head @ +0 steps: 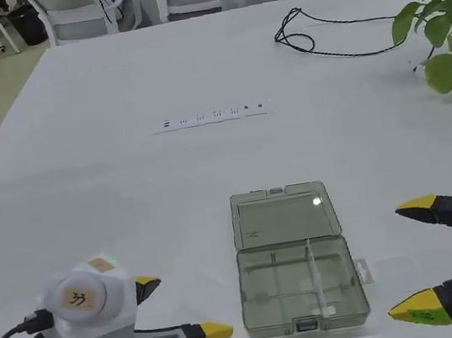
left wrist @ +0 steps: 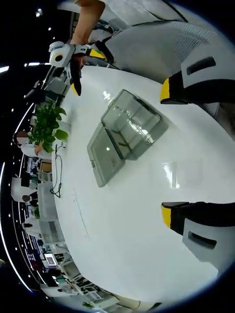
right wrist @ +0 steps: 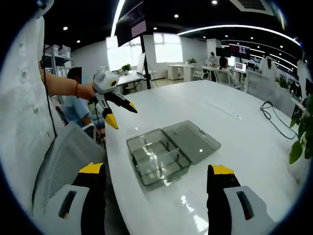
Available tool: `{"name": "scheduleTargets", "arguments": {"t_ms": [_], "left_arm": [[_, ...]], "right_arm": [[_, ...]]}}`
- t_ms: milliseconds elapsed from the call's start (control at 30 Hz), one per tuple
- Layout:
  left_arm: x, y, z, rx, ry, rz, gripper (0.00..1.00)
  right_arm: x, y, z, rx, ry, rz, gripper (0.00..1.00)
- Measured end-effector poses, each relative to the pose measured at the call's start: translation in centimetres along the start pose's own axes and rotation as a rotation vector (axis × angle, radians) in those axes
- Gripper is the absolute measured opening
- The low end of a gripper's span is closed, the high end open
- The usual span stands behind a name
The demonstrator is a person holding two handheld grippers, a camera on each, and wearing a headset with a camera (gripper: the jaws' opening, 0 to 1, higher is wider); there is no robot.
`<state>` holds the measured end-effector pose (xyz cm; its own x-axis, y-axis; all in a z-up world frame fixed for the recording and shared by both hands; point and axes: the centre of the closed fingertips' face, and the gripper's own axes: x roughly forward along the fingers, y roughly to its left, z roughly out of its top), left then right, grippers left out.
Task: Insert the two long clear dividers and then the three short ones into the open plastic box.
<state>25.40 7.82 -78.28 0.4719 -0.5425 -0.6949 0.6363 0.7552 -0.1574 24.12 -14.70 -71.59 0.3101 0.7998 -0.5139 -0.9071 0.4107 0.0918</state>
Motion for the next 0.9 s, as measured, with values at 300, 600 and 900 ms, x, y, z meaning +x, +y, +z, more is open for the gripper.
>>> {"name": "scheduleTargets", "arguments": {"t_ms": [300, 600, 900], "left_arm": [[1.6, 1.2, -2.4, -0.019, 0.143, 0.042, 0.71], [2.6, 2.0, -4.0, -0.040, 0.242, 0.093, 0.59], [3.2, 2.4, -5.4, -0.026, 0.338, 0.128, 0.48]], "right_arm": [[-0.9, 0.0, -1.9, -0.014, 0.000, -0.003, 0.86], [-1.3, 0.0, -2.8, -0.008, -0.007, -0.006, 0.86], [-1.6, 0.0, -2.9, 0.002, -0.026, -0.011, 0.85]]}}
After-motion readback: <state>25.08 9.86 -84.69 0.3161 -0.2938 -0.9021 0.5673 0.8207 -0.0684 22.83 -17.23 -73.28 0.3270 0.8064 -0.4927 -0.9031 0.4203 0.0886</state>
